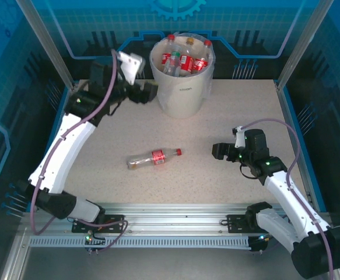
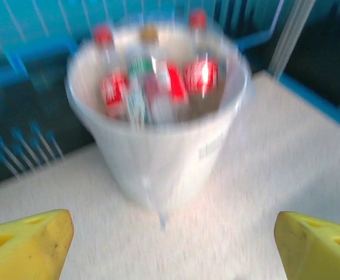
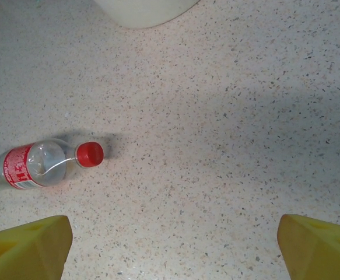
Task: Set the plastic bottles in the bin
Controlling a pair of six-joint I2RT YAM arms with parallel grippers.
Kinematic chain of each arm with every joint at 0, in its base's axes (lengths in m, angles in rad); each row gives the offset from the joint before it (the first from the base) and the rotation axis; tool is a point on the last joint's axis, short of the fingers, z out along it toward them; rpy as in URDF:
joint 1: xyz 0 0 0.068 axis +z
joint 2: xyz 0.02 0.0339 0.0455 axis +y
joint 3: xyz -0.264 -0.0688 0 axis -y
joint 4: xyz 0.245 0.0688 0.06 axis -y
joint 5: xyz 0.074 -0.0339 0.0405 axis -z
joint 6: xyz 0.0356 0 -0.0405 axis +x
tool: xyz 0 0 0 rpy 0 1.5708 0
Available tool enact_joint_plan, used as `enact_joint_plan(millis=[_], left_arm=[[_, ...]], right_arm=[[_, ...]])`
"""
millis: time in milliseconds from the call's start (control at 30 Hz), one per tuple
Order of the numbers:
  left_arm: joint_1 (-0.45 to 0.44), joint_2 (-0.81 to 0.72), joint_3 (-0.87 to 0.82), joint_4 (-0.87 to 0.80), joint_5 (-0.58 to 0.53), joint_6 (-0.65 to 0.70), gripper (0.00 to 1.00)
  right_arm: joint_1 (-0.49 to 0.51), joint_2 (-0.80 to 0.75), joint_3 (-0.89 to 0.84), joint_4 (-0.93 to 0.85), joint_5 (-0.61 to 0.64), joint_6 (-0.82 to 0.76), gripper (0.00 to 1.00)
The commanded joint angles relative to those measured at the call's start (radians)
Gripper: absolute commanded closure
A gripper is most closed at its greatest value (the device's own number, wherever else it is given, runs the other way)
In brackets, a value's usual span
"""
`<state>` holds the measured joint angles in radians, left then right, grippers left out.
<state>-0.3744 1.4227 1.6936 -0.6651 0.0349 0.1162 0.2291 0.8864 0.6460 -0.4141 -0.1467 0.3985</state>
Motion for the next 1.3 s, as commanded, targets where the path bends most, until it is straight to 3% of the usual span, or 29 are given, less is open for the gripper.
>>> enact_joint_plan(millis=[0,100,367,667,1033,1267], left_arm=[[-0.001,-0.070,-0.218,-0.089,0.085,0.019,0.09],[-0.012,-0.110,-0.391,-0.099,0.157,0.009,0.08],[-0.083,-0.037,-0.600,0.030,0.086,-0.009,0.04],[-0.260,0.245,-0.536,0.108,-0.072,0.096,0.01],[-0.300,0.406,-0.498,0.115,-0.179,0.119,0.01],[-0.302,0.419,-0.492,0.123,-0.207,0.099,0.19]], right_arm=[[0.012,0.018,0.004,0.027,-0.013,-0.026,0.08],[0.012,0.021,-0.002,0.027,-0.014,-0.026,0.08],[0.011,0.044,-0.006,0.045,-0.028,-0.013,0.08],[0.009,-0.001,-0.019,0.003,0.002,-0.021,0.08],[-0.004,-0.018,-0.044,-0.003,0.003,-0.028,0.08],[-0.011,-0.003,-0.044,0.014,-0.012,-0.027,0.08]])
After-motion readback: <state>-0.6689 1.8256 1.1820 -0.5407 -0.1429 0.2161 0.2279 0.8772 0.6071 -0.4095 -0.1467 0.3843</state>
